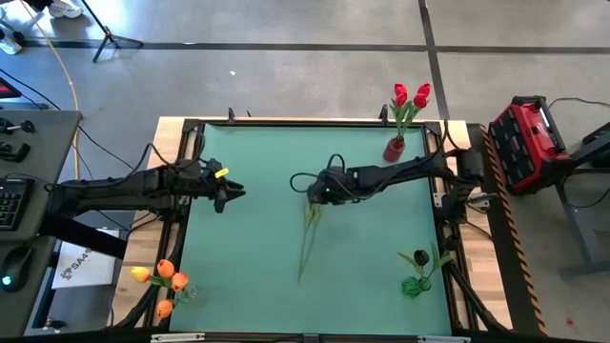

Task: Sort flowers into vase by color
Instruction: Put the black tulip into the green vase

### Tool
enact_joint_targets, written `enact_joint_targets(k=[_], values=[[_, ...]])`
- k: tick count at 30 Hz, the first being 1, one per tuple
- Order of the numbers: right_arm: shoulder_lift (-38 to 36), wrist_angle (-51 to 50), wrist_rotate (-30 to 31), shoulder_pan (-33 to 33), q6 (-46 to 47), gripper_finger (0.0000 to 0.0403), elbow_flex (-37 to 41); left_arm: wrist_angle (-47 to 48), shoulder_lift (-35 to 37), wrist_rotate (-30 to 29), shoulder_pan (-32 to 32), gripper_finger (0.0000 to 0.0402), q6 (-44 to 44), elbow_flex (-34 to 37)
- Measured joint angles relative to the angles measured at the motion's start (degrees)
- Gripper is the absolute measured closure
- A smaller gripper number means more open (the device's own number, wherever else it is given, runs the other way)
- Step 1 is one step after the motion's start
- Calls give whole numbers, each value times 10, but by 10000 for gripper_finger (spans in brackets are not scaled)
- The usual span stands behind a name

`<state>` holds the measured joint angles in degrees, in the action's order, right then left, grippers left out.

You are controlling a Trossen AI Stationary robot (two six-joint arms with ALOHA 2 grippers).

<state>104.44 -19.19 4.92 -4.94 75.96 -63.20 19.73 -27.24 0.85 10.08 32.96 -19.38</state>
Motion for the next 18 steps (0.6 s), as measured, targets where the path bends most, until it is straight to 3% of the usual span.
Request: enact_joint_targets(k=[10, 18], values=[[47, 44, -55, -36, -14, 286, 0, 0, 0, -18, 0, 275, 0, 3], [50, 40, -52, -48, -41, 306, -1, 1, 0, -20, 0, 275, 9, 3]])
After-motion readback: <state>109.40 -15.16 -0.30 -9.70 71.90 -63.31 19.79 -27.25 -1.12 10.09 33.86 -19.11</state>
